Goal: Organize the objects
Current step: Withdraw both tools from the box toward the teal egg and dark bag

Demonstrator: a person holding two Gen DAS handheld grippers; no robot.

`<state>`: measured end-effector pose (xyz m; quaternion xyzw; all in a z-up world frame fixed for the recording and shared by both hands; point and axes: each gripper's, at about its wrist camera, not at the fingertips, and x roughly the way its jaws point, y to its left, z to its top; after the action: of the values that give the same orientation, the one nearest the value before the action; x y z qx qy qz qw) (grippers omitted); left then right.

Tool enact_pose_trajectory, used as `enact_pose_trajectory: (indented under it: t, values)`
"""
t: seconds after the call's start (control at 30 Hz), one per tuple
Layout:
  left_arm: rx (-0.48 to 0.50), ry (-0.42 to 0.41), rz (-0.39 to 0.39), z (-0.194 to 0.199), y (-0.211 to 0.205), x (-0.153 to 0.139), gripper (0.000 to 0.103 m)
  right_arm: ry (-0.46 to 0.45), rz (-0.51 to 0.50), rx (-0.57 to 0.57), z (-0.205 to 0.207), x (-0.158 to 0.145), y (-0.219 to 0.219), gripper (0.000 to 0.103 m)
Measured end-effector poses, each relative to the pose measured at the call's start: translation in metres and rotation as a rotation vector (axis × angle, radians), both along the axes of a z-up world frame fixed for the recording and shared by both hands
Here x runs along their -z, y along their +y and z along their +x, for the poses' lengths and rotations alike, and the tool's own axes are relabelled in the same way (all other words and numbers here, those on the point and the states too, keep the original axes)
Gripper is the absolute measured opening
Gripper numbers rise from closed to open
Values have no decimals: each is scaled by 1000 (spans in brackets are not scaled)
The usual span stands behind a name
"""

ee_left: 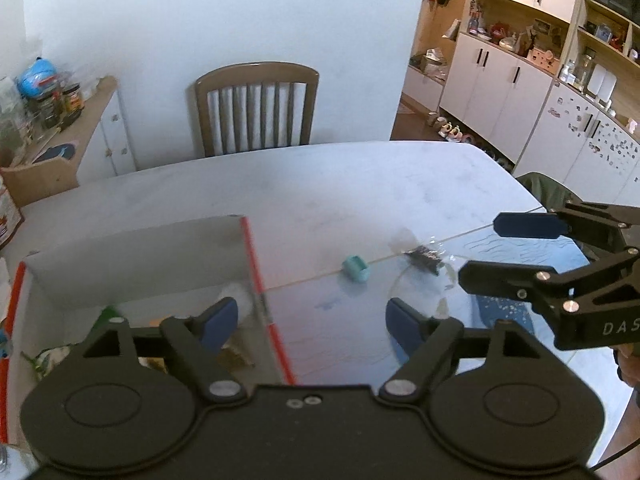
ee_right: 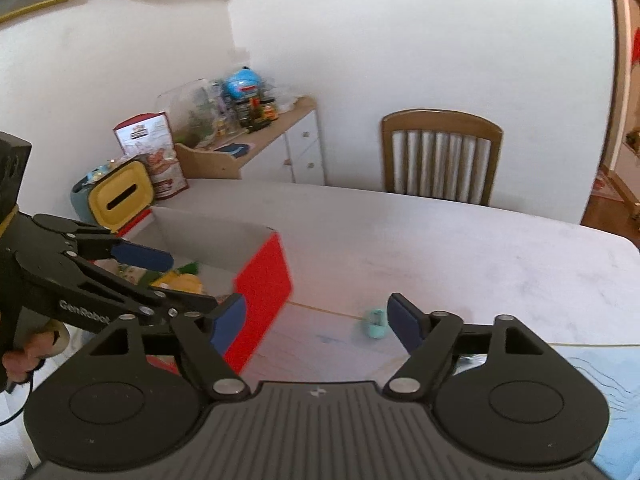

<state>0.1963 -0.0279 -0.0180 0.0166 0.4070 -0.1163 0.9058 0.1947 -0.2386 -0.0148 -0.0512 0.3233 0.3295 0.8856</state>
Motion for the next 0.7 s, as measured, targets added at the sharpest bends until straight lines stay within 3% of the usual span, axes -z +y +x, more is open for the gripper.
enact_pose_trajectory:
  t: [0.17,0.33,0.7]
  values:
    - [10,1,-1,7,-25,5,87,10,-1,41,10,10,-39,80]
    - [3,-6,11,15,-48,13,102,25,0,75,21,21,-70,80]
    - [-72,1,57,55,-89,45,102,56,-64,109,54,64,-98,80]
